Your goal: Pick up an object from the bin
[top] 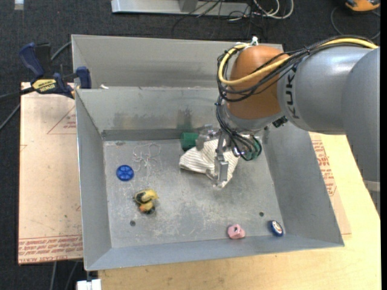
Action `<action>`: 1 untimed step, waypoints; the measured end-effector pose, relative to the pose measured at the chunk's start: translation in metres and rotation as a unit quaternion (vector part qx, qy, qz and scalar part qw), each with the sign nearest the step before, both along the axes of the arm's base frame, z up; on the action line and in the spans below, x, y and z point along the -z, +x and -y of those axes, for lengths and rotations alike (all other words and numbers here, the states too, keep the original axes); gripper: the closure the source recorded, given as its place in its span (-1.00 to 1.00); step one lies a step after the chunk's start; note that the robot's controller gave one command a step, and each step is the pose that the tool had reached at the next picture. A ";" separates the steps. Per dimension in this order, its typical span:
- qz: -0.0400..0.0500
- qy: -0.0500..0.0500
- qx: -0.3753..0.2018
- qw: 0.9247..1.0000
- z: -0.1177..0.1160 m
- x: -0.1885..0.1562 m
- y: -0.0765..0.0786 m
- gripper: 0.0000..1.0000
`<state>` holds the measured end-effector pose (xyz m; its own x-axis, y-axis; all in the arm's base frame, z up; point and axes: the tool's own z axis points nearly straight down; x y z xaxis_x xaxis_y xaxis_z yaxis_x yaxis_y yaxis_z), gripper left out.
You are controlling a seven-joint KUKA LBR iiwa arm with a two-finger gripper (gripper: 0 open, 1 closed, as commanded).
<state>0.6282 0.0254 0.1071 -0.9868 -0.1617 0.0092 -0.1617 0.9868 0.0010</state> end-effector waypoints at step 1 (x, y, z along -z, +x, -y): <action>0.013 0.002 -0.045 0.999 -0.002 0.035 0.018 1.00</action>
Offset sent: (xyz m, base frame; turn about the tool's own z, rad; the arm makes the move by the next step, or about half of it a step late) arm 0.0000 0.0000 0.0000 0.0000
